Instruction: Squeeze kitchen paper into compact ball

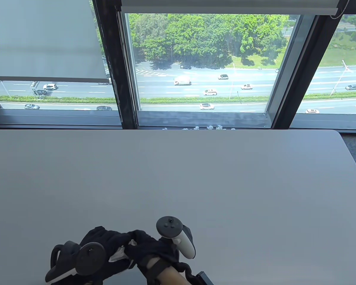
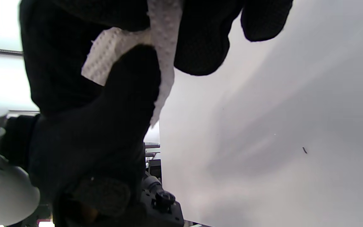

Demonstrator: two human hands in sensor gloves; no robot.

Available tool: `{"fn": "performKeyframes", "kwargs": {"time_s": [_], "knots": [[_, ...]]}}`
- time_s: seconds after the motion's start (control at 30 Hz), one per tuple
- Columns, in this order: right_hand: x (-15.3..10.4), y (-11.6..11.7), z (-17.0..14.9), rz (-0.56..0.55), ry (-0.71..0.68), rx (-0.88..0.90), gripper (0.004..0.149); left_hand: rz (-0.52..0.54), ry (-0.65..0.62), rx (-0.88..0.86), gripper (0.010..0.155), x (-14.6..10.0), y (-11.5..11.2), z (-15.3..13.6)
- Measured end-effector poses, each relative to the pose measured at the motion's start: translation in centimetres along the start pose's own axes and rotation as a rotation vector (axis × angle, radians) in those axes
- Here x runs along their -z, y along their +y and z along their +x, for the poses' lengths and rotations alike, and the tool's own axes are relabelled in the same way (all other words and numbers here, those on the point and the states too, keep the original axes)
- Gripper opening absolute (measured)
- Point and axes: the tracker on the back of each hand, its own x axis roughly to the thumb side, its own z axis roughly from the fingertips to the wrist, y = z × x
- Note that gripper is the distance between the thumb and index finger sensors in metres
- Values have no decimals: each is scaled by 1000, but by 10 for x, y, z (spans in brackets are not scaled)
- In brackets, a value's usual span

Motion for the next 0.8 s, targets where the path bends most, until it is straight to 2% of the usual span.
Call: {"fn": "performKeyframes", "kwargs": {"time_s": [0.1, 0.2, 0.27, 0.33, 0.4, 0.47, 0.57, 0.63, 0.67, 0.73, 0.77, 0.8], "knots": [[1, -1, 0, 49, -28, 56, 38, 5, -13, -43, 116, -1, 4, -5], [3, 1, -1, 120, -59, 101, 45, 17, -7, -10, 111, -2, 2, -2], [6, 4, -1, 163, -63, 80, 49, 74, 57, 60, 80, -3, 4, 2], [6, 8, -3, 163, -39, 46, 54, 81, 57, 47, 56, -2, 8, 2], [2, 7, -2, 90, -5, 24, 74, 94, 84, 32, 48, -2, 9, -4], [-2, 5, 4, 43, -28, -29, 85, 119, 126, 65, 47, -2, 9, -8], [1, 16, 8, 89, -21, -116, 89, 117, 116, 118, 47, -1, 5, 2], [2, 16, 7, 26, 23, -200, 76, 129, 83, 207, 48, -2, 0, 11], [3, 14, 5, 20, 23, -186, 71, 127, 77, 236, 53, -2, -2, 14], [2, 7, 2, -15, 36, -133, 55, 74, 48, 172, 76, -1, -4, 11], [2, 4, 0, -33, 39, -95, 48, 44, 34, 104, 94, -1, -4, 8], [3, 2, 0, -15, 24, -80, 45, 29, 22, 68, 104, 0, -2, 7]]}}
